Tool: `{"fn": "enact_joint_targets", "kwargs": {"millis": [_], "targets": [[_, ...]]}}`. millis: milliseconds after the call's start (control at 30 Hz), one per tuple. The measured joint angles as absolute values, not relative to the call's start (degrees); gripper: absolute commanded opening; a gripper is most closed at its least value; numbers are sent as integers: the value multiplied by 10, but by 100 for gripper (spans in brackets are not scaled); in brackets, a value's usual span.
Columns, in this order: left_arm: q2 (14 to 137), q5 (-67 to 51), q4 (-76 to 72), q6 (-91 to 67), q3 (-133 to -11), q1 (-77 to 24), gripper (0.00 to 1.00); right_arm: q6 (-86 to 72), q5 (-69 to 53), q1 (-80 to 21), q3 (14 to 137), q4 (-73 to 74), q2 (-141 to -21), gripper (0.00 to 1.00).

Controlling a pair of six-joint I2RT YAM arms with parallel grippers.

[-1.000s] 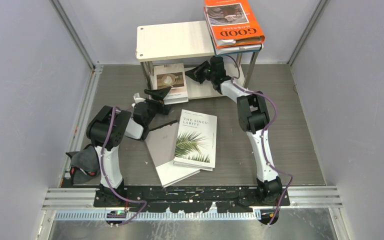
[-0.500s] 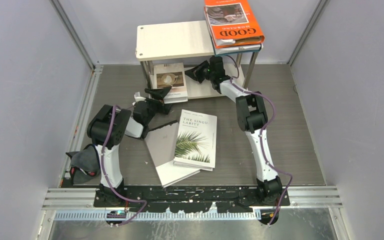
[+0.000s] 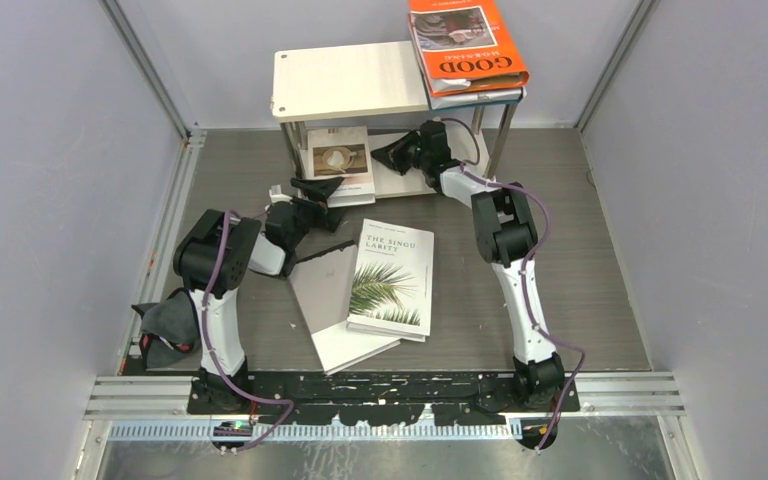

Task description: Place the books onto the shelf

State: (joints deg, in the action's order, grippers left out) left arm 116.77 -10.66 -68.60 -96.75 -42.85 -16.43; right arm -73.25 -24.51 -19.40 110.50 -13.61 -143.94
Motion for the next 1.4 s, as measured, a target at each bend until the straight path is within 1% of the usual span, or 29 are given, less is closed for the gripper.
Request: {"fn": "enact_joint_targets", "kwargs": {"millis": [733,1000,1167,1400], "targets": [[1101,-119,-640,-921,-394,-165,99,-717,-223,-194,944,-186,-1346,2],[1061,-128,-605,-893,-371,-168,100,-707,-221,-195,873,-204,-1301,7],[1018,-141,-571,-869,-366,-171,100,-700,-219,-194,830,-212,-1264,12],[927,-154,-469,-818,-358,-187,100,-683,-216,-195,757,-213,-1187,17]]}}
